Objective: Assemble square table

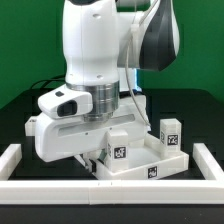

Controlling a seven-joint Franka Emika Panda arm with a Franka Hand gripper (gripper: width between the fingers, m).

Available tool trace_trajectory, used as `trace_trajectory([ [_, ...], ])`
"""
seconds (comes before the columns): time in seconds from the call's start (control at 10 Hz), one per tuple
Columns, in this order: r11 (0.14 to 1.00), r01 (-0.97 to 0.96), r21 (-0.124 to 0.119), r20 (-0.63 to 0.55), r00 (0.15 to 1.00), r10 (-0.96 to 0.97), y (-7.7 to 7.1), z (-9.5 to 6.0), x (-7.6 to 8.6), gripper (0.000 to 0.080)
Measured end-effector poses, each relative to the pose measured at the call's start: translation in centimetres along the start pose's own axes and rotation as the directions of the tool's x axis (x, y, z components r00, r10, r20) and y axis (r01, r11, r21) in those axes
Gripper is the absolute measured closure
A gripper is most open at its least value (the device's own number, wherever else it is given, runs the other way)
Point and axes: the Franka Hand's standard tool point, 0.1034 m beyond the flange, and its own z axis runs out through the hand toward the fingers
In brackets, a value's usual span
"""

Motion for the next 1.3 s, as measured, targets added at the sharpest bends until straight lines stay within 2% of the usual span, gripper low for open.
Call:
trace_trajectory([
  [0.2, 0.969, 0.241, -0.051, 0.003, 0.97, -0.241, -0.2, -0.2, 1.5, 0.0742],
  [0.3, 0.949, 0.31, -0.062, 0.002, 0.951, -0.31, 0.0, -0.2, 1.2, 0.0742],
  [0.6, 0.897, 0.437, -0.071, 0.024, 0.9, -0.436, 0.2, -0.2, 1.3, 0.0741],
  [0.8, 0.839, 0.537, -0.086, 0.029, 0.843, -0.537, -2.0, -0.3, 3.7, 0.0741],
  [0.9, 0.751, 0.645, -0.142, 0.038, 0.762, -0.647, -2.3, -0.8, 5.1, 0.0737],
  [1.0, 0.651, 0.727, -0.219, 0.059, 0.676, -0.734, -2.5, -1.2, 6.1, 0.0737],
  [1.1, 0.652, 0.732, -0.195, 0.067, 0.674, -0.736, -2.2, -1.0, 5.4, 0.0729],
  [1.3, 0.567, 0.802, -0.188, 0.099, 0.59, -0.802, -2.0, -1.0, 5.2, 0.0729],
])
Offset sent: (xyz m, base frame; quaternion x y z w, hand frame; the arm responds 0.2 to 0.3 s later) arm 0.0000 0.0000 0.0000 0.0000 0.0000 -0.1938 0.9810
